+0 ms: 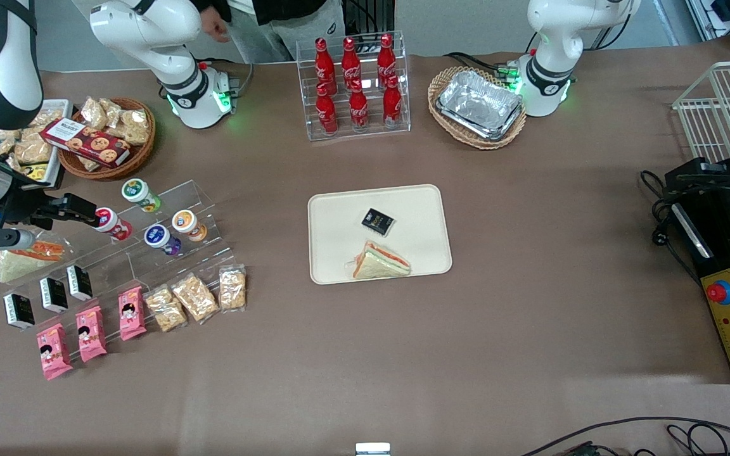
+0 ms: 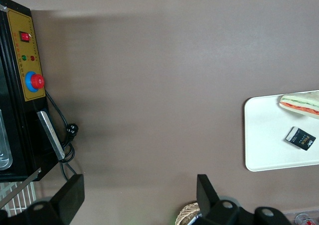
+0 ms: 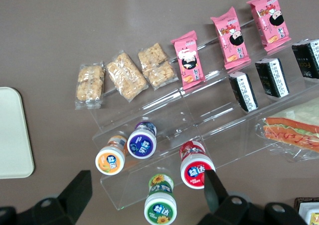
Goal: Place green gum on tray
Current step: 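Move the right gripper over the acrylic rack toward the gum bottles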
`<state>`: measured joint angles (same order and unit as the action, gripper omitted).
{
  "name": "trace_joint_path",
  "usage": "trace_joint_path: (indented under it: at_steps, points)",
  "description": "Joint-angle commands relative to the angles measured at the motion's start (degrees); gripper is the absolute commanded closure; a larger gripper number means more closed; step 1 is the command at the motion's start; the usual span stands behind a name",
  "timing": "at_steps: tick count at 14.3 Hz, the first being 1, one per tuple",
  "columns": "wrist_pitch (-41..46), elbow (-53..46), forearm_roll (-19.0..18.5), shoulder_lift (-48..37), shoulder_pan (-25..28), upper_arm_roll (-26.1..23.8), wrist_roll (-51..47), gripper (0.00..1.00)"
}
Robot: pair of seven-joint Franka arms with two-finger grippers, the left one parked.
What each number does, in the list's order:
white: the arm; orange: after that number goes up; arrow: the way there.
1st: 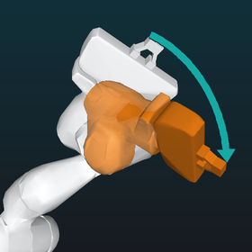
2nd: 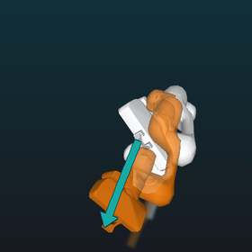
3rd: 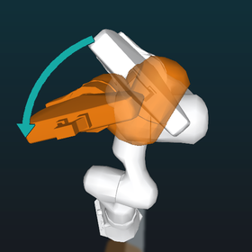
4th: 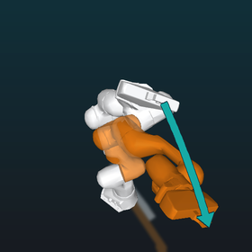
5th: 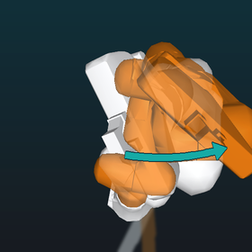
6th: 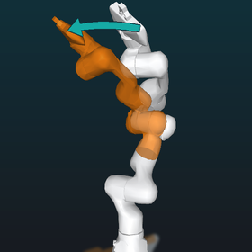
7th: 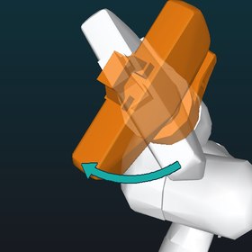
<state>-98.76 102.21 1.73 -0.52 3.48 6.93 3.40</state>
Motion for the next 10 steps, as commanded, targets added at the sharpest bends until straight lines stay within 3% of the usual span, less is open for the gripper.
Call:
trace_joint_path:
  at_steps: [1, 10]
  points:
    - [2.9, -1.2, -0.6, 0.4, 0.1, -0.1, 0.6, 0.0]
    - [3.2, -1.5, 0.5, 0.6, -2.3, 0.1, 0.6, 0.0]
